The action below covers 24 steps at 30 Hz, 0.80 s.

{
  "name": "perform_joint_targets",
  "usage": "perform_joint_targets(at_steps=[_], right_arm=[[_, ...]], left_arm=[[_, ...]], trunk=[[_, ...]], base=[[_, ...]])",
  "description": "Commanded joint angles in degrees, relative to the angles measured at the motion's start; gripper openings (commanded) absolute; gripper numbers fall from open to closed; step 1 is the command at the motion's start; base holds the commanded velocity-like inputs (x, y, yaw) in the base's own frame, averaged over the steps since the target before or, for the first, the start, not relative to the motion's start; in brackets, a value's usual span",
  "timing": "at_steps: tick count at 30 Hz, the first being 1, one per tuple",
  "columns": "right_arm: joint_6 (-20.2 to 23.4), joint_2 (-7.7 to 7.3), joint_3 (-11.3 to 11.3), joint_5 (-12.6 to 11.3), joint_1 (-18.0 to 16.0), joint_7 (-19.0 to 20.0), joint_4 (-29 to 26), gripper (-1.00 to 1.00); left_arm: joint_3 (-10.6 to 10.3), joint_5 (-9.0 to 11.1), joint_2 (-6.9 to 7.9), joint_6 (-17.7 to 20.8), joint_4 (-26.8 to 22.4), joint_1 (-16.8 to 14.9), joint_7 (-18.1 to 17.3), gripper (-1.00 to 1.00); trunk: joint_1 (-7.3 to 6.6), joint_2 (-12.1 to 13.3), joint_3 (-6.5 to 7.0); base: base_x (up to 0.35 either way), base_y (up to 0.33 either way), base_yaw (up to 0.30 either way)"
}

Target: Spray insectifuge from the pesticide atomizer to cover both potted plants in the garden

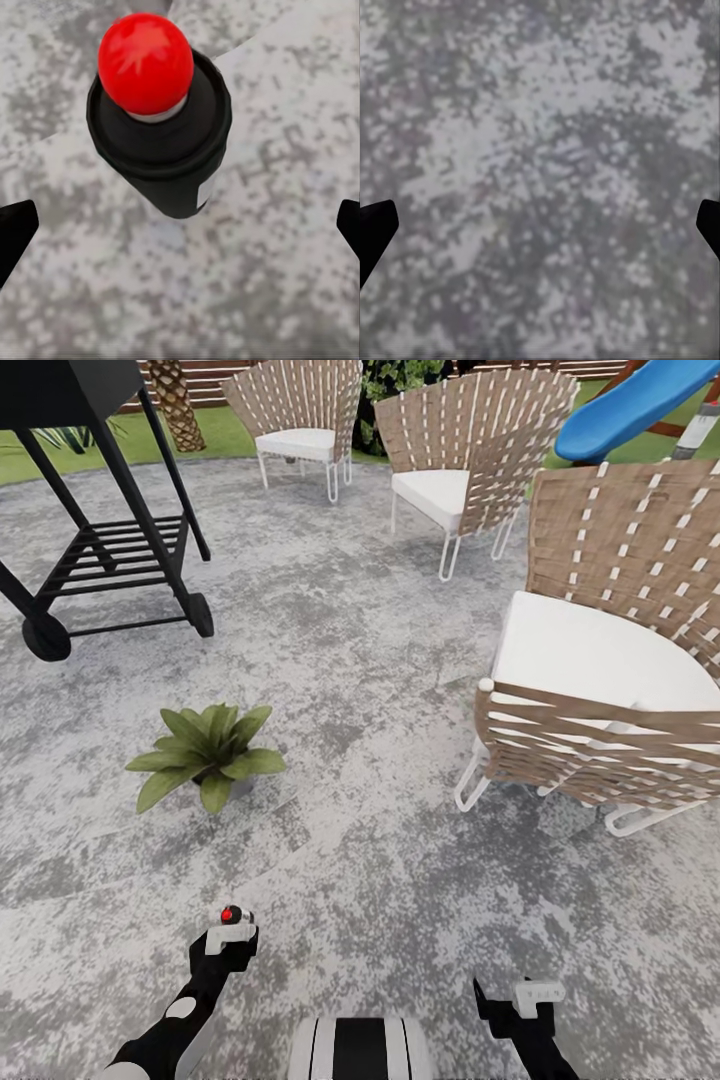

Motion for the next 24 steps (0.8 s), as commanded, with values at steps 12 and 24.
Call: perform_joint_targets(at_steps=[12,24], right_arm=[[-0.2,-0.01,0.0,0.0,0.0,0.0,0.0,1.00],[-0.2,-0.01,0.0,-0.1,0.0,0.0,0.0,1.00]], left_arm=[[0.1,0.2,0.02,-0.1,0.0,0.0,0.0,1.00],[0.1,0.2,0.00,-0.1,0.0,0.0,0.0,1.00]], trunk=[[-0.01,0.0,-0.29],[-0.01,0.0,-0.29]], base=[[0.014,0.010,0.000],[0.037,0.027,0.000]])
